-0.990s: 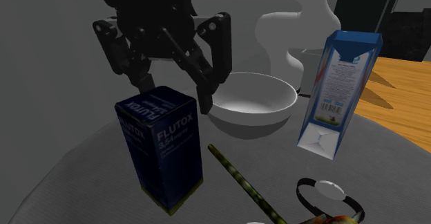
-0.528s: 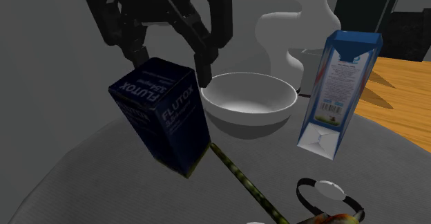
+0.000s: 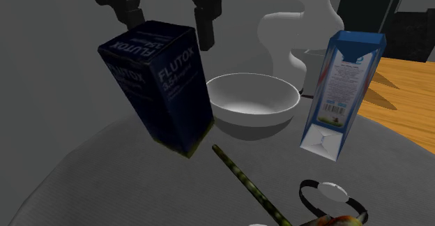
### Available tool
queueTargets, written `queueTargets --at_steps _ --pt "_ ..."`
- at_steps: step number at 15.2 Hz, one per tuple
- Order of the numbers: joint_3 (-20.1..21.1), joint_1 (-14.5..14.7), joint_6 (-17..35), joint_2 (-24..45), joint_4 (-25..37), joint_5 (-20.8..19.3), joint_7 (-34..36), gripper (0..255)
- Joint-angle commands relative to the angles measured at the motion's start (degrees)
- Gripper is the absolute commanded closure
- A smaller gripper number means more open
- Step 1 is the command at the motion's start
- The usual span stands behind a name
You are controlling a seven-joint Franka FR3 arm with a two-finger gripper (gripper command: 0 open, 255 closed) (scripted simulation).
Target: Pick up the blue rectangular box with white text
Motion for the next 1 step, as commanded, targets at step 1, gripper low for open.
queueTargets --at_steps 1 --pt "0.01 0.01 -0.57 0.16 0.75 0.05 0.03 255"
